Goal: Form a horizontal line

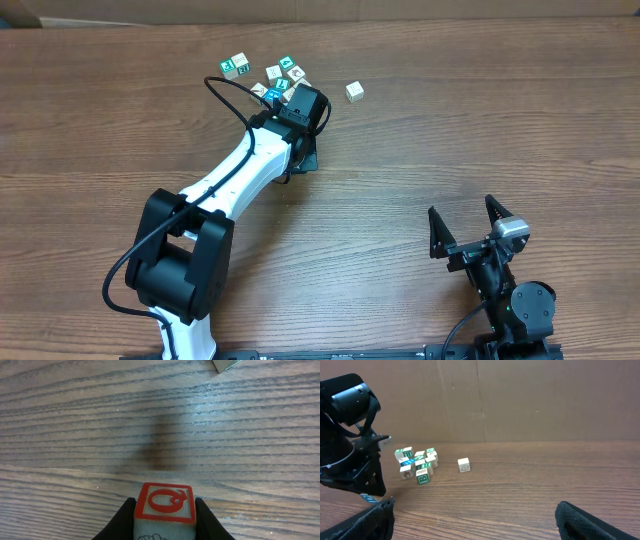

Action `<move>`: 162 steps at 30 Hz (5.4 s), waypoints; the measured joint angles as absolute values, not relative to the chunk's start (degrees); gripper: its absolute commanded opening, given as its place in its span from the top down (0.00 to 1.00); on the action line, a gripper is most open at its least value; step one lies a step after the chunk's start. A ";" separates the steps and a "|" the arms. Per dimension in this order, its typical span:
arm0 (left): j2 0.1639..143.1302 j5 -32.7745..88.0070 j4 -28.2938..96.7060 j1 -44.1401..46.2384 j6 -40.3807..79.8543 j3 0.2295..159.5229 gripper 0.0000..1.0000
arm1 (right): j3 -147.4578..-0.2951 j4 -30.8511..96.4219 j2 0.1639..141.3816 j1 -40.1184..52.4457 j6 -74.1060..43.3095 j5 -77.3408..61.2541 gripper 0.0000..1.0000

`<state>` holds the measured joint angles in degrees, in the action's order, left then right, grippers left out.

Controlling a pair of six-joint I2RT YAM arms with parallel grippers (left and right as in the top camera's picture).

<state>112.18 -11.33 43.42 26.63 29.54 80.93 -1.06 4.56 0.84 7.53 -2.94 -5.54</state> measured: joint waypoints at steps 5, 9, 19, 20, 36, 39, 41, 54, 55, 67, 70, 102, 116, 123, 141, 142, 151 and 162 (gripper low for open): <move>112.20 -11.33 43.22 26.61 29.54 80.93 0.96 | -1.06 4.58 0.84 7.53 -2.94 -5.56 0.00; 112.20 -11.33 43.20 26.61 29.54 80.93 0.96 | -1.06 4.58 0.84 7.53 -2.94 -5.54 0.00; 112.22 -11.33 42.98 26.61 29.54 80.93 0.96 | -1.06 4.56 0.84 7.53 -2.94 -5.54 0.00; 112.20 -11.33 42.98 26.61 29.54 80.93 0.95 | -1.06 4.58 0.84 7.53 -2.96 -5.54 0.00; 112.22 -11.33 43.09 26.63 29.54 80.93 0.94 | -1.06 4.58 0.84 7.53 -2.94 -5.56 0.00; 112.20 -11.33 43.11 26.63 29.54 80.93 0.94 | -1.06 4.56 0.84 7.53 -2.94 -5.56 0.00; 112.22 -11.33 43.00 26.61 29.54 80.93 0.94 | -1.06 4.58 0.84 7.53 -2.94 -5.54 0.00; 112.22 -11.33 41.06 26.61 29.54 80.93 0.94 | -1.06 4.56 0.84 7.53 -2.96 -5.56 0.00; 112.22 -11.33 41.01 26.63 29.54 80.93 0.94 | -1.06 4.56 0.84 7.53 -2.94 -5.56 0.00; 112.38 -11.31 38.79 26.63 29.54 77.52 0.92 | -1.06 4.58 0.84 7.53 -2.96 -5.54 0.00; 112.53 -11.33 38.26 26.63 29.54 77.47 0.92 | -1.06 4.56 0.84 7.53 -2.94 -5.56 0.00; 114.89 -11.38 36.53 26.63 29.52 77.21 0.79 | -1.06 4.56 0.84 7.53 -2.96 -5.56 0.00; 115.52 -11.40 36.32 26.61 28.97 77.21 0.58 | -1.06 4.56 0.84 7.53 -2.96 -5.56 0.00; 115.52 -11.40 36.32 26.61 28.51 77.21 0.67 | -1.06 4.56 0.84 7.53 -2.94 -5.56 0.00; 115.52 -11.84 36.29 26.61 28.34 77.21 0.50 | -1.06 4.56 0.84 7.53 -2.94 -5.56 0.00; 115.52 -11.84 36.32 26.61 28.34 77.21 0.46 | -1.06 4.56 0.84 7.53 -2.96 -5.56 0.00; 115.66 -11.86 38.13 26.61 25.58 78.48 0.27 | -1.06 4.56 0.84 7.53 -2.94 -5.56 0.00; 116.60 -15.75 44.66 26.61 13.19 104.79 0.21 | -1.06 4.58 0.84 7.53 -2.96 -5.56 0.00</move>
<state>116.60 -15.75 44.66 26.61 13.19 104.79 -1.06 4.58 0.84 7.53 -2.96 -5.56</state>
